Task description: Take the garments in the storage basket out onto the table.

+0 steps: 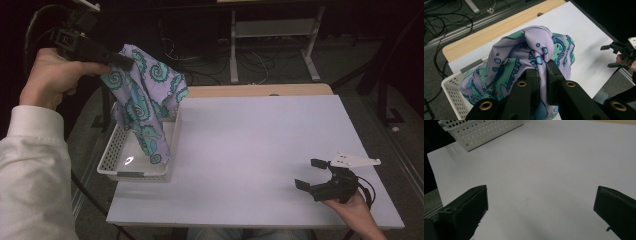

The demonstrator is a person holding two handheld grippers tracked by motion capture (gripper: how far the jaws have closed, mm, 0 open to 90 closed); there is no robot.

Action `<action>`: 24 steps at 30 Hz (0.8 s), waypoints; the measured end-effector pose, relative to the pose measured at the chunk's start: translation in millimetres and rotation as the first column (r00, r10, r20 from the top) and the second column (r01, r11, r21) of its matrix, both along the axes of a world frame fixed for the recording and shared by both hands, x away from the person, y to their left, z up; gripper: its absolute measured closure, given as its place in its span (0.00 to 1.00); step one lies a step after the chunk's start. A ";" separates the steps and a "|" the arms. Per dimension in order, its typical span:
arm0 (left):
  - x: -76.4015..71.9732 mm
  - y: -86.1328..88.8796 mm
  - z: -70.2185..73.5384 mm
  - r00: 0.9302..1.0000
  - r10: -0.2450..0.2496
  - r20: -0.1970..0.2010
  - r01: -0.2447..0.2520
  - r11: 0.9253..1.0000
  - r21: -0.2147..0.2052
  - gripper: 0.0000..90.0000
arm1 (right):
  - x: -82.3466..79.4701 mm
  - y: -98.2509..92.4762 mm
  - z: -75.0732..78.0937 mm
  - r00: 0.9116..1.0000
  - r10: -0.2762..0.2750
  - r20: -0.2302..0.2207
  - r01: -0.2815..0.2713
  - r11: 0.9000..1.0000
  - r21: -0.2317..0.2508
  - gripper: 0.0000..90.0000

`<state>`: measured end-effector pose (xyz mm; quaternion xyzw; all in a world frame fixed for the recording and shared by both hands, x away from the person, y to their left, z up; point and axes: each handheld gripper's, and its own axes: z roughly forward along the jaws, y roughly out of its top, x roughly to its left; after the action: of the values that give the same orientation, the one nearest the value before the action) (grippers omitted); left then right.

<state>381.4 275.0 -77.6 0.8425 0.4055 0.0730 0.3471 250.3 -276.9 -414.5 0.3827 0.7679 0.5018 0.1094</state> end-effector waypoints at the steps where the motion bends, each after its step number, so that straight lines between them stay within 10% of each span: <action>1: 0.4 -1.9 1.3 1.000 -0.003 0.001 0.003 1.000 -0.001 0.92 | 0.0 0.0 0.0 1.000 0.000 0.001 0.000 1.000 0.001 0.00; 24: 13.1 -59.9 12.9 0.993 -0.113 0.047 0.114 0.993 -0.039 0.92 | -1.1 -1.4 0.9 1.000 -0.003 0.002 0.003 1.000 0.008 0.00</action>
<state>394.5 215.1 -64.7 0.8550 0.3505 0.0635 0.3771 249.2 -278.3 -413.6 0.3839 0.7652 0.5052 0.1092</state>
